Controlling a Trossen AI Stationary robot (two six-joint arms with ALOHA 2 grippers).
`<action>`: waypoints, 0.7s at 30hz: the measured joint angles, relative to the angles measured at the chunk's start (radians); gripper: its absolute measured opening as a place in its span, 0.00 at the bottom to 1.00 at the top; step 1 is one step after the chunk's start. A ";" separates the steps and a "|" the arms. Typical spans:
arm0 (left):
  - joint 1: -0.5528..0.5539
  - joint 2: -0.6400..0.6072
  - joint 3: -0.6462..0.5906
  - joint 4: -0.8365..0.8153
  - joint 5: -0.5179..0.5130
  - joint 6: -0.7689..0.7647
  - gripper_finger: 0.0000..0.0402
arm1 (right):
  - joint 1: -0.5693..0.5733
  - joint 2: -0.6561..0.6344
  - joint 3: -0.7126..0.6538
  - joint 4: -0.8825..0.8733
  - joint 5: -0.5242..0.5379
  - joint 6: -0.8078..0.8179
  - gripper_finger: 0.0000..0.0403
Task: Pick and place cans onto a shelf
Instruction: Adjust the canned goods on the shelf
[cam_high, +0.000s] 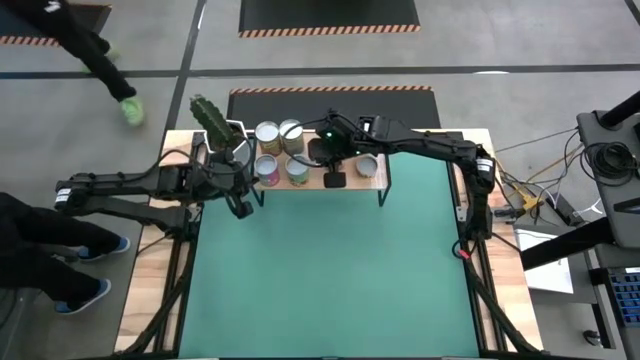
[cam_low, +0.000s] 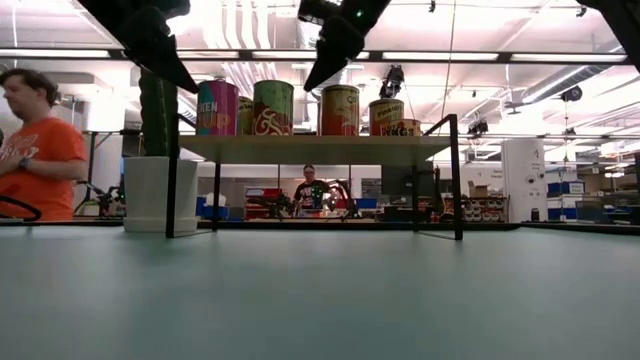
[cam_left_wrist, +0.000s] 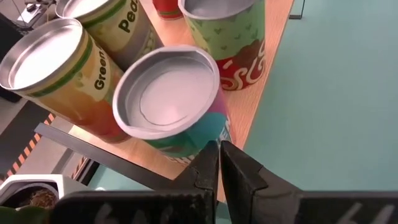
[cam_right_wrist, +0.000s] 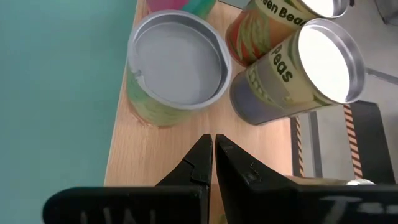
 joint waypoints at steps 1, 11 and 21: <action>0.000 0.000 -0.003 0.000 0.000 0.000 0.00 | 0.000 -0.006 0.000 -0.006 -0.001 -0.001 0.02; 0.000 0.002 -0.026 0.003 0.000 -0.013 0.00 | 0.005 0.028 -0.005 0.012 -0.009 -0.012 0.02; 0.001 0.013 -0.027 0.008 -0.054 -0.015 0.00 | 0.007 0.060 -0.009 0.054 -0.085 -0.012 0.02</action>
